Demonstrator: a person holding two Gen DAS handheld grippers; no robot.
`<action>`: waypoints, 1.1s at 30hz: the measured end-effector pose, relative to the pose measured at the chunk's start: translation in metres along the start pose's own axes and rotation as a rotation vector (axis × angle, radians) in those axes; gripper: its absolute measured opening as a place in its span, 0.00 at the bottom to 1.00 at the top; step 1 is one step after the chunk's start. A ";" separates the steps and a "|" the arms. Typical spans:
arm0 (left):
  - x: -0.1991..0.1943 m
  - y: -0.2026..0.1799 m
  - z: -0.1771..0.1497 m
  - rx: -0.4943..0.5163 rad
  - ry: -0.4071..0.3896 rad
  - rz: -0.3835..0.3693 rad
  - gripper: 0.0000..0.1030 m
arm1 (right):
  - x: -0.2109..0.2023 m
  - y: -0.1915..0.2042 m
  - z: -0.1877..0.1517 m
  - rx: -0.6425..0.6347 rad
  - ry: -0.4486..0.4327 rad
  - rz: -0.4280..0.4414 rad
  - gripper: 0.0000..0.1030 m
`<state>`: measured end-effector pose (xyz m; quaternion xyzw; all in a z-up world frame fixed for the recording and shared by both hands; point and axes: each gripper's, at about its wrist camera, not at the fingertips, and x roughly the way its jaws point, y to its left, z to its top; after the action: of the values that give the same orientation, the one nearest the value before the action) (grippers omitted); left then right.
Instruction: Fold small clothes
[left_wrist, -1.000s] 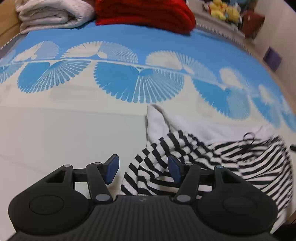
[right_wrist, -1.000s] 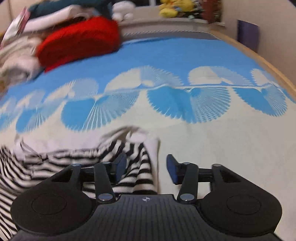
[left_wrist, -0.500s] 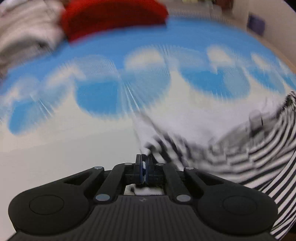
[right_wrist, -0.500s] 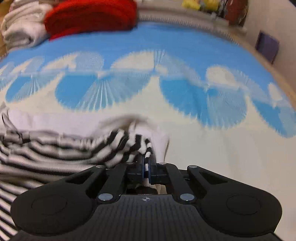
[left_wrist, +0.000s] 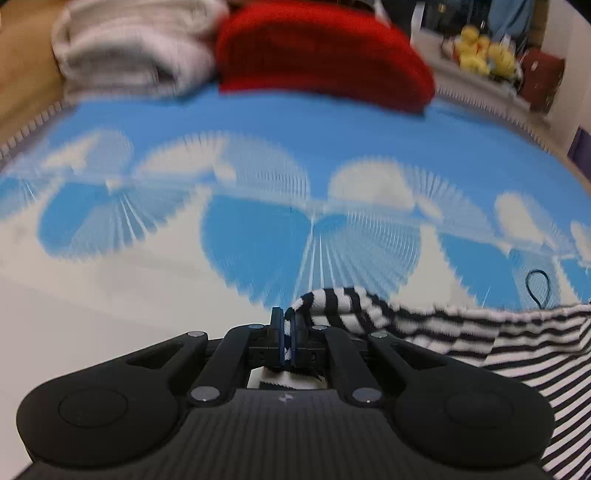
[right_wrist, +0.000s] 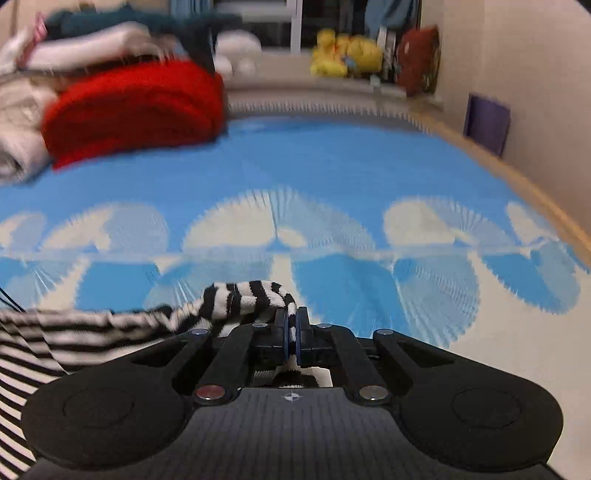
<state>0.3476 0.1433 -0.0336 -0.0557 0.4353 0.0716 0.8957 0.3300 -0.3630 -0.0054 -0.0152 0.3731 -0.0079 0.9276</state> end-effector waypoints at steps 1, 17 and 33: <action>0.015 -0.002 -0.004 0.007 0.062 -0.014 0.06 | 0.013 0.002 -0.005 -0.014 0.054 -0.003 0.03; -0.075 0.022 -0.023 0.005 0.186 -0.134 0.77 | -0.040 -0.062 -0.024 0.187 0.240 0.182 0.49; -0.059 0.060 -0.111 -0.099 0.465 -0.189 0.52 | -0.082 -0.072 -0.115 0.174 0.511 0.233 0.58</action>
<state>0.2157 0.1793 -0.0574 -0.1548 0.6183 -0.0060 0.7705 0.1909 -0.4351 -0.0290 0.1097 0.5917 0.0631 0.7962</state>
